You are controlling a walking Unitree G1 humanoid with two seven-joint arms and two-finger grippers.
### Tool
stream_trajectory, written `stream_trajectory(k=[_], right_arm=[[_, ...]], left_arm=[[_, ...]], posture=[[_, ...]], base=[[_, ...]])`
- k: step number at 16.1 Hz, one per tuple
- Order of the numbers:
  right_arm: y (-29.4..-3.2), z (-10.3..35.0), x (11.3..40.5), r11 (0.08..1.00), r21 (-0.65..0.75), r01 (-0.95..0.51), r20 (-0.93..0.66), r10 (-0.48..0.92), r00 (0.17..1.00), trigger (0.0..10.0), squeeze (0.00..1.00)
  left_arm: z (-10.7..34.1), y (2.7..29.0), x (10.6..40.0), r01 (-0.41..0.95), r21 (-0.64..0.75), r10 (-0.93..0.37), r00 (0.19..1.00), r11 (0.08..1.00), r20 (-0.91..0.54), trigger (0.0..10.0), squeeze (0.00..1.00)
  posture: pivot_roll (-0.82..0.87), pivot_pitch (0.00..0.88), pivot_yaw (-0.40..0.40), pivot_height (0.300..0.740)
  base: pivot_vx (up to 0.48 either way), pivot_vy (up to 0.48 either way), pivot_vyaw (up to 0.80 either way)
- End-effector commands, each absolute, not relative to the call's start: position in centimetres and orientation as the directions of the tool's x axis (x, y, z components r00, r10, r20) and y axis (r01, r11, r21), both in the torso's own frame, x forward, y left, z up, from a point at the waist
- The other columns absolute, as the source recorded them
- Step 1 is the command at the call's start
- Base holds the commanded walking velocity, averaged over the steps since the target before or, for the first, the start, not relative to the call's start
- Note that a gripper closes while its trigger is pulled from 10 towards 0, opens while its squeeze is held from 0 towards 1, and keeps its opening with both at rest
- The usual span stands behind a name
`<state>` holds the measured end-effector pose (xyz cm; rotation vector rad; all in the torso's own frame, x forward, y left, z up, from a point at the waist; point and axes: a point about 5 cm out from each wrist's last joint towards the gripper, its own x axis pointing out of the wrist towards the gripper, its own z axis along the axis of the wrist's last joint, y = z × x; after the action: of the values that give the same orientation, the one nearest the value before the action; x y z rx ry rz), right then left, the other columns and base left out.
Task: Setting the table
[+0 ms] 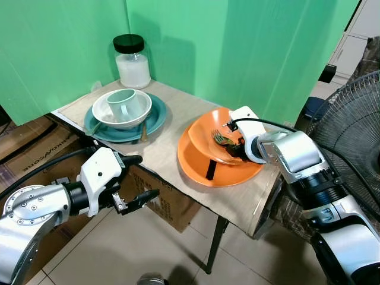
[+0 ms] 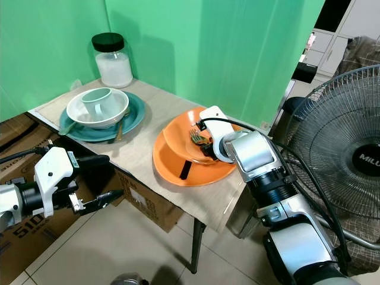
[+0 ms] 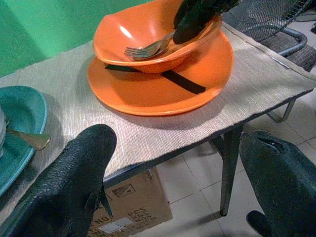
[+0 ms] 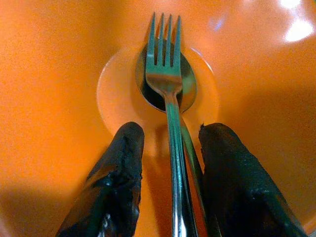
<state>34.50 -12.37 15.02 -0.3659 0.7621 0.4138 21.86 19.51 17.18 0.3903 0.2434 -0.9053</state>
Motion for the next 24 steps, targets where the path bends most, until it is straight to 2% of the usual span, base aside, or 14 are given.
stream_trajectory(k=[1, 2, 17, 24], right_arm=[[-12.4, 15.7, 34.9, 0.863, -0.184, -0.471, -0.707, 0.216, 0.673, 3.8, 0.00], [-12.3, 15.6, 35.0, 0.862, -0.178, -0.474, -0.710, 0.221, 0.669, 0.0, 0.00], [-12.2, 16.2, 35.2, 0.861, -0.166, -0.480, -0.689, 0.247, 0.681, 0.0, 0.00], [-12.9, 18.9, 35.4, 0.891, -0.126, -0.435, -0.563, 0.297, 0.771, 0.0, 0.00]], left_arm=[[17.2, 19.2, 21.7, 0.810, 0.226, -0.723, 0.586, 0.541, -0.367, 10.0, 0.00], [17.2, 19.2, 21.8, 0.810, 0.227, -0.723, 0.586, 0.542, -0.366, 10.0, 0.00], [17.3, 19.5, 21.9, 0.810, 0.232, -0.721, 0.585, 0.538, -0.371, 10.0, 0.00], [17.1, 19.0, 22.4, 0.808, 0.237, -0.724, 0.589, 0.540, -0.358, 10.0, 0.00]], posture=[[0.22, 0.000, -0.028, 0.740], [0.22, 0.000, -0.026, 0.740], [0.22, 0.000, -0.011, 0.740], [0.21, 0.000, -0.005, 0.740]], base=[[0.000, 0.000, 0.00], [0.000, 0.000, 0.00], [0.000, 0.000, 0.00], [0.000, 0.000, 0.00]])
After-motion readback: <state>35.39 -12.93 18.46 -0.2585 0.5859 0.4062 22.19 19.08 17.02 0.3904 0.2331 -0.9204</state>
